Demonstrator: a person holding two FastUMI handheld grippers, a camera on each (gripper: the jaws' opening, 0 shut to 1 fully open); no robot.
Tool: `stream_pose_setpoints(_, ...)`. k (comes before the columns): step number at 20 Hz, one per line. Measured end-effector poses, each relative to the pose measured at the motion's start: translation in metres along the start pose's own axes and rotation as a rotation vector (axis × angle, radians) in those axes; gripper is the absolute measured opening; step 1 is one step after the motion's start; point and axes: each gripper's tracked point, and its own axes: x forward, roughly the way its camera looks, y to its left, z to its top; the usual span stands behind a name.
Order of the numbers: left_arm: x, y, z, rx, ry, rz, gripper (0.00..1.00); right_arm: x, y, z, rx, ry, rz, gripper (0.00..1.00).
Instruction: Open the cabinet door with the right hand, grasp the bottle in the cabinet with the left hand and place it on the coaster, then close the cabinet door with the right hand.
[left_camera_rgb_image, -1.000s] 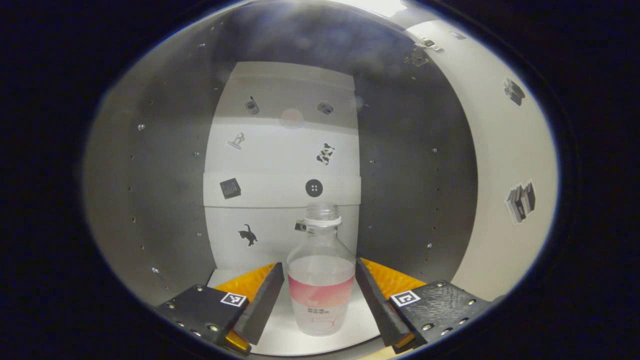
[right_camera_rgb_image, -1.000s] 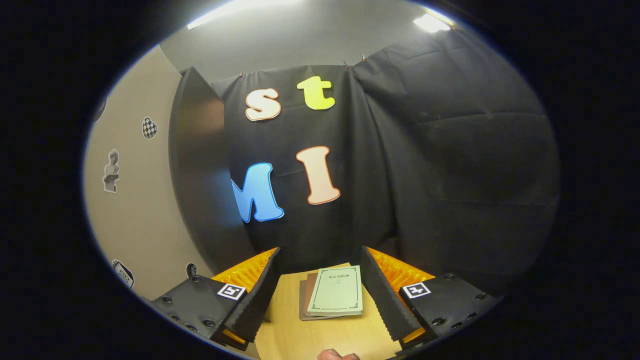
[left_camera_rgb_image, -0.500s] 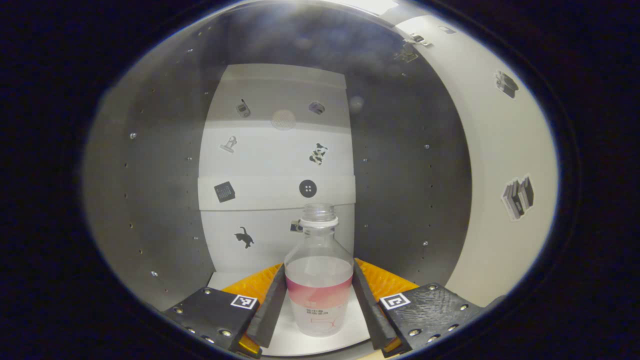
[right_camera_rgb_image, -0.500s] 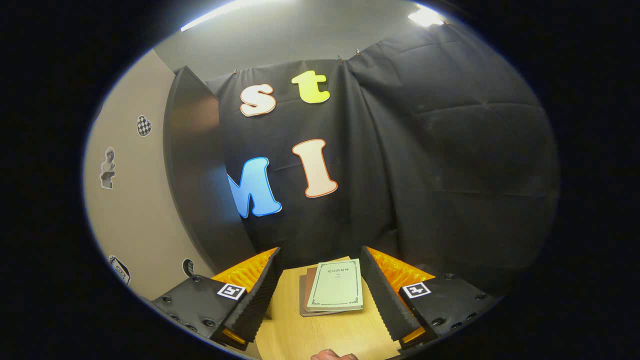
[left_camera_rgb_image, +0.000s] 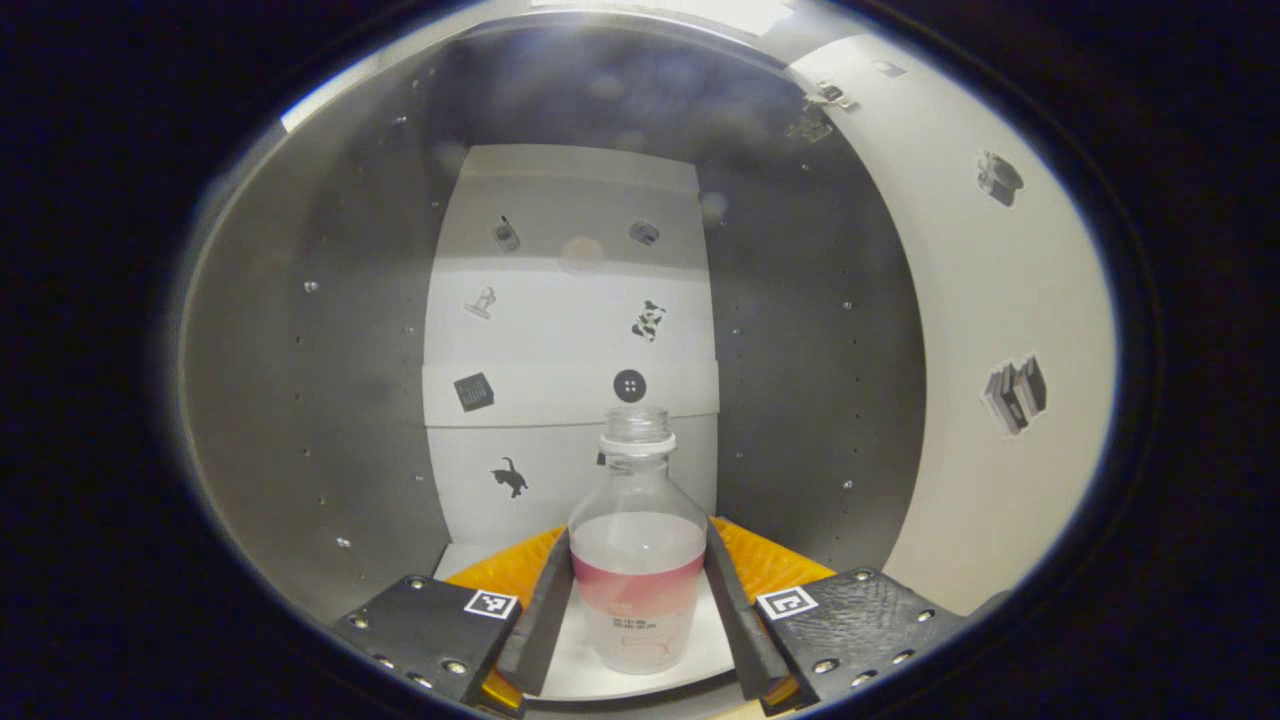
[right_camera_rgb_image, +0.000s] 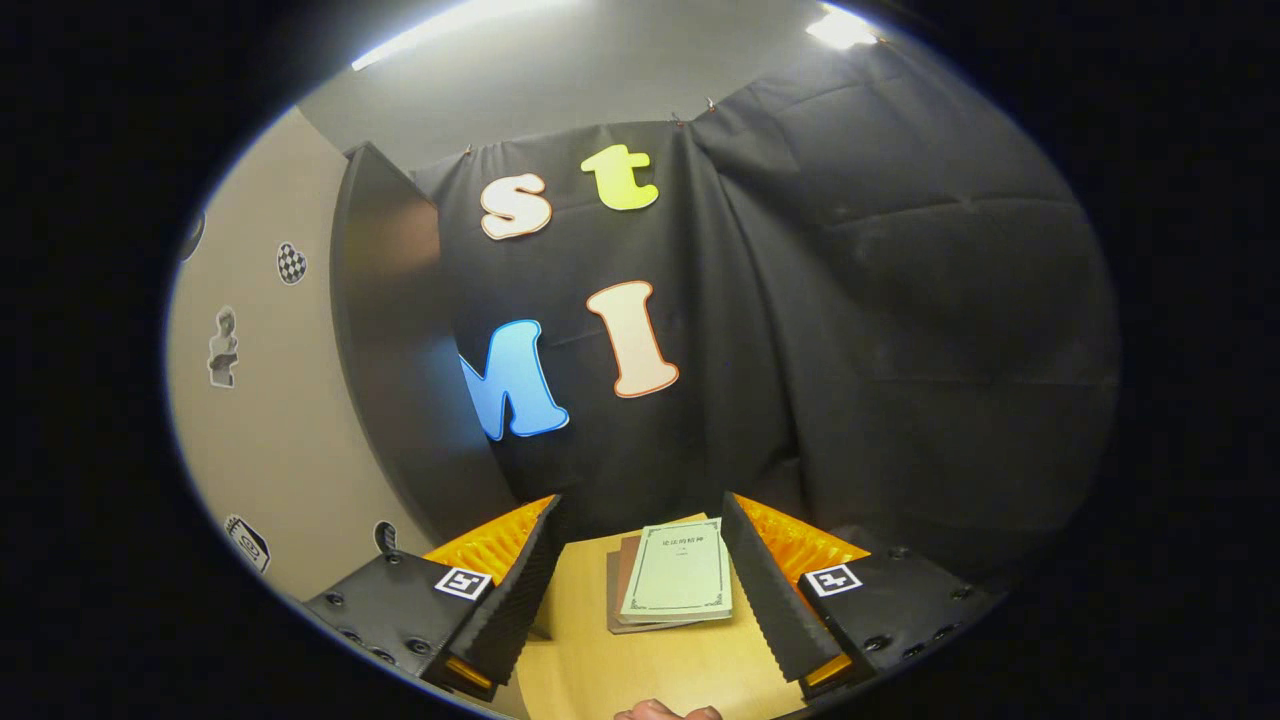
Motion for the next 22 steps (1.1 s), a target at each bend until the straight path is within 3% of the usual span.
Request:
stream_pose_setpoints(9,-0.055,0.028,0.02,0.006,-0.039,0.027,0.7,-0.013,0.007,0.0,0.007,-0.017,-0.026,0.98)
stream_pose_setpoints(15,-0.117,0.062,0.025,0.012,-0.031,0.039,0.71,-0.042,0.004,0.002,0.014,-0.038,-0.098,0.92)
stream_pose_setpoints(17,-0.14,0.073,0.022,0.017,-0.018,0.04,0.71,-0.054,0.003,0.005,0.019,-0.05,-0.126,0.98)
stream_pose_setpoints(18,-0.152,0.081,0.02,0.021,-0.017,0.048,0.72,-0.06,0.005,0.008,0.025,-0.061,-0.133,0.92)
stream_pose_setpoints(20,-0.176,0.092,0.015,0.028,-0.013,0.062,0.72,-0.07,0.01,0.01,0.035,-0.075,-0.147,0.92)
stream_pose_setpoints(22,-0.201,0.109,0.004,0.039,-0.006,0.084,0.73,-0.078,0.015,0.009,0.037,-0.066,-0.156,0.98)
